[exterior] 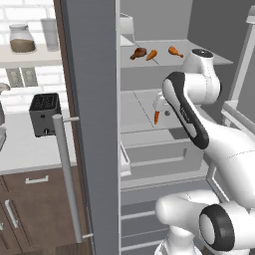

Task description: Place one carrot and one chicken drumstick in each tupperware on the nearby counter, to pack two identical lunches.

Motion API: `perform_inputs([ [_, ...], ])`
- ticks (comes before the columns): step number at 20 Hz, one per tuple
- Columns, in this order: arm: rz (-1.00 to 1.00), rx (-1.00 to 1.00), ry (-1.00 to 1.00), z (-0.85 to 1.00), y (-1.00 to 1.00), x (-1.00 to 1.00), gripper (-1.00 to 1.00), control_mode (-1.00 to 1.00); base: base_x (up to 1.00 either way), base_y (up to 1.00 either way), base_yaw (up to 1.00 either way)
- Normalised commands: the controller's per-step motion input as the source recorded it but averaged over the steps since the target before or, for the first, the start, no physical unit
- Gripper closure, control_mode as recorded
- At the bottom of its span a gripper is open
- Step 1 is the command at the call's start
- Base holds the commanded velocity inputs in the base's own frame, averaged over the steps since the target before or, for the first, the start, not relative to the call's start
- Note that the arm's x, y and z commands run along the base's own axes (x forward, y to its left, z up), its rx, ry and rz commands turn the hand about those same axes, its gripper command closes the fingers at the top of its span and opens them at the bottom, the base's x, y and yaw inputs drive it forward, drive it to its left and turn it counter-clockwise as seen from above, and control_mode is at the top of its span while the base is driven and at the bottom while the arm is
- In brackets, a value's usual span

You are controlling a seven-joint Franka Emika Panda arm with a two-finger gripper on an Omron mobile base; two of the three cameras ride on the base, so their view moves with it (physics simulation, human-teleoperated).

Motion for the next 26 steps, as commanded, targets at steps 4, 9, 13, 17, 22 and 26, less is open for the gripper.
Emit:
perform_inputs([
  [4, -0.05, 0.03, 0.02, -0.59, -0.70, 0.24, -1.00, -1.00, 0.00, 0.00, 0.00],
  [9, -0.08, 0.00, 0.00, -0.55, -0.74, 0.94, -1.00, -1.00, 0.00, 0.00, 0.00],
  [13, 0.00, 0.00, -0.01, -0.06, -0.02, 0.65, -1.00, -1.00, 0.00, 0.00, 0.00],
  [17, 0.00, 0.00, -0.01, -0.02, 0.10, 0.41, -1.00, -1.00, 0.00, 0.00, 0.00],
  [22, -0.05, 0.01, -0.02, -0.14, 0.06, 0.52, -1.00, -1.00, 0.00, 0.00, 0.00],
  [26, -0.04, 0.02, 0.00, -0.22, 0.01, 0.58, -1.00, -1.00, 0.00, 0.00, 0.00],
])
